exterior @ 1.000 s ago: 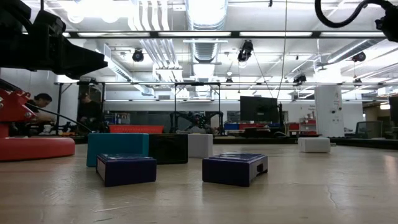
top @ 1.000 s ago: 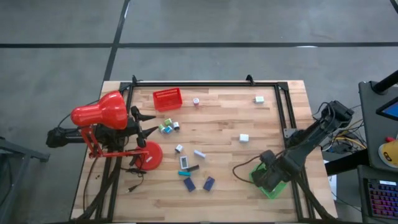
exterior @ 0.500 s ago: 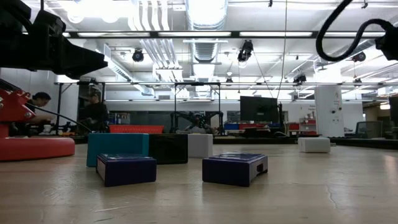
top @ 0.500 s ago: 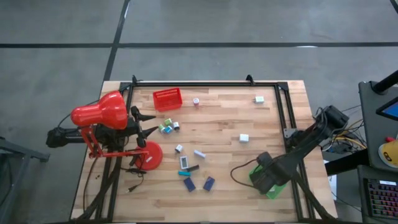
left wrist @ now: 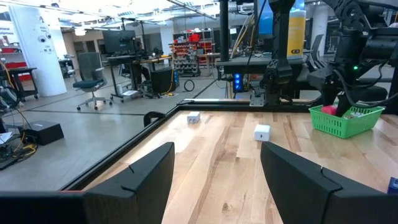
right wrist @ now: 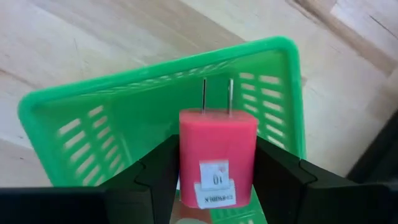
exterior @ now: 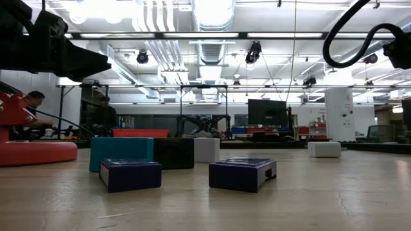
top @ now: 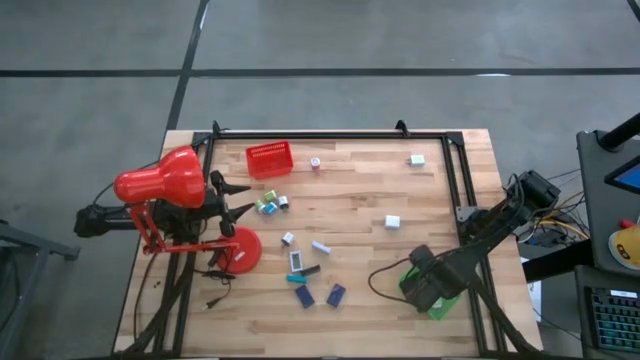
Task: Pick & Place Office items
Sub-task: Put the pink charger adapter into the green bin
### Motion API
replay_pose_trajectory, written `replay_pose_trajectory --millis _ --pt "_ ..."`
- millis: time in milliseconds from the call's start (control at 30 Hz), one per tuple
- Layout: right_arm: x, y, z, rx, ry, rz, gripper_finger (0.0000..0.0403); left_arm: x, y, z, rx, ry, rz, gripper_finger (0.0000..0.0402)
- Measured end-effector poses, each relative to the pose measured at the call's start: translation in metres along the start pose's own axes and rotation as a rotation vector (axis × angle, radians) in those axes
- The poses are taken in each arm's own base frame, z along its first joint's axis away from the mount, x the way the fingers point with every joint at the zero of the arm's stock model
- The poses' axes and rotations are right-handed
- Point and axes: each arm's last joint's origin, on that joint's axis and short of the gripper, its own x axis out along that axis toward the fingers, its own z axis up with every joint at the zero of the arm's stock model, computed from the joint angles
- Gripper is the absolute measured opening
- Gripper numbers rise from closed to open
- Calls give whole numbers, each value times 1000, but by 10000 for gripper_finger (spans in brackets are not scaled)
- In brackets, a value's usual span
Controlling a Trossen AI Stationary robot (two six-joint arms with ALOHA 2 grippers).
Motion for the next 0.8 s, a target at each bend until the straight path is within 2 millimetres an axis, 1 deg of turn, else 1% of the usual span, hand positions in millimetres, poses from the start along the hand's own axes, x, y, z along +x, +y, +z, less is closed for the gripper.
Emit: replay_pose_trajectory --millis 800 --pt "-1 2 0 4 -16 49 178 0 0 0 0 0 0 245"
